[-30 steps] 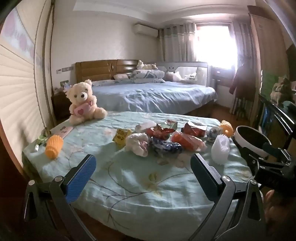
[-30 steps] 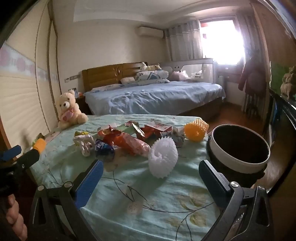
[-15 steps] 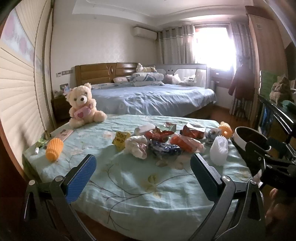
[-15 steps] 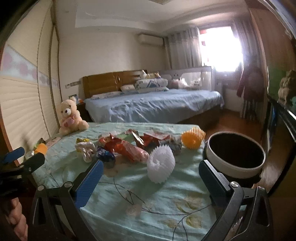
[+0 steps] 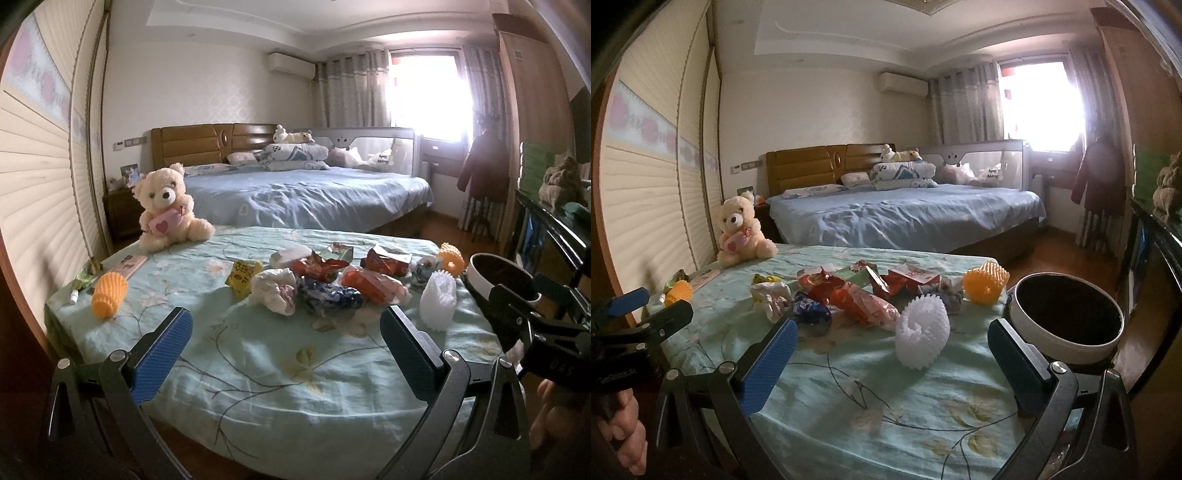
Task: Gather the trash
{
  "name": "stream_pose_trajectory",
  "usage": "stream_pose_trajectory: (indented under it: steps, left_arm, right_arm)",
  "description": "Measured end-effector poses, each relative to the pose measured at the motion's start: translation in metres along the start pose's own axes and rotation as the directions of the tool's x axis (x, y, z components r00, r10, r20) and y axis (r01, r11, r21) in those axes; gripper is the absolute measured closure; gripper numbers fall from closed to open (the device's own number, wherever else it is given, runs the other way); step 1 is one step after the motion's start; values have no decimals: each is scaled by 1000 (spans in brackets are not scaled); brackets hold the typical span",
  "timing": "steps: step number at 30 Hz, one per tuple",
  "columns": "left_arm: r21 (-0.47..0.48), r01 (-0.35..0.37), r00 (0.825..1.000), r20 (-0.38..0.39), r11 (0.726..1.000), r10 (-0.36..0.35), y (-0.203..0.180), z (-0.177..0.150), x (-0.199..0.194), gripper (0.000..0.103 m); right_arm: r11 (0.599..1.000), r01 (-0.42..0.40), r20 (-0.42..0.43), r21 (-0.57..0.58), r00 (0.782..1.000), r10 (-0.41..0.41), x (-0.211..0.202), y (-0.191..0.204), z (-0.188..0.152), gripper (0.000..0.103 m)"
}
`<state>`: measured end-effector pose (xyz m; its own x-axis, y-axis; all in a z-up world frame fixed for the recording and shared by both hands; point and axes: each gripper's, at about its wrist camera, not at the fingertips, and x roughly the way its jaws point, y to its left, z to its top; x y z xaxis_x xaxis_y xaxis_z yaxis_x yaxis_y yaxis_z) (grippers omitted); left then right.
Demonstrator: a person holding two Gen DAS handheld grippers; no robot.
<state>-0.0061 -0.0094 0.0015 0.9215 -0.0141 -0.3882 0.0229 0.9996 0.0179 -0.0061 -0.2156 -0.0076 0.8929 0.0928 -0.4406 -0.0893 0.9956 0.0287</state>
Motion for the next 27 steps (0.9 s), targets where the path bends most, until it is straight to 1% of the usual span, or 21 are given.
stream_pose_trajectory:
  steps: [5,6,9,15,16,27]
  left_arm:
    - [2,-1,1000,1,1000,1,-6,0,1,0]
    - [-3,-1,1000,-2,1000,1,2,0,0,0]
    - [-2,-1,1000,0,1000,1,1,0,0,0]
    - [0,-1,1000,-1,1000,1,-7,-1,-1,0]
    - [-2,-1,1000,-1,1000,1,1,0,0,0]
    - [-5,0,1000,-1,1000,0,2,-1,-1,0]
  right_arm:
    - [1000,-1,0,2,1000,1,0,0,0,0]
    - [1000,-2,-1,1,1000,2,0,0,-1,0]
    - [1000,-3,-4,-2,1000,3,0,2,-2,0]
    - [1000,-8,-9,0,1000,8,1,2,-3,0]
    - [1000,-7,-8,0,1000,7,1,1,-3,0]
    - [1000,-12,-12,3,1000,12,1,2,-4,0]
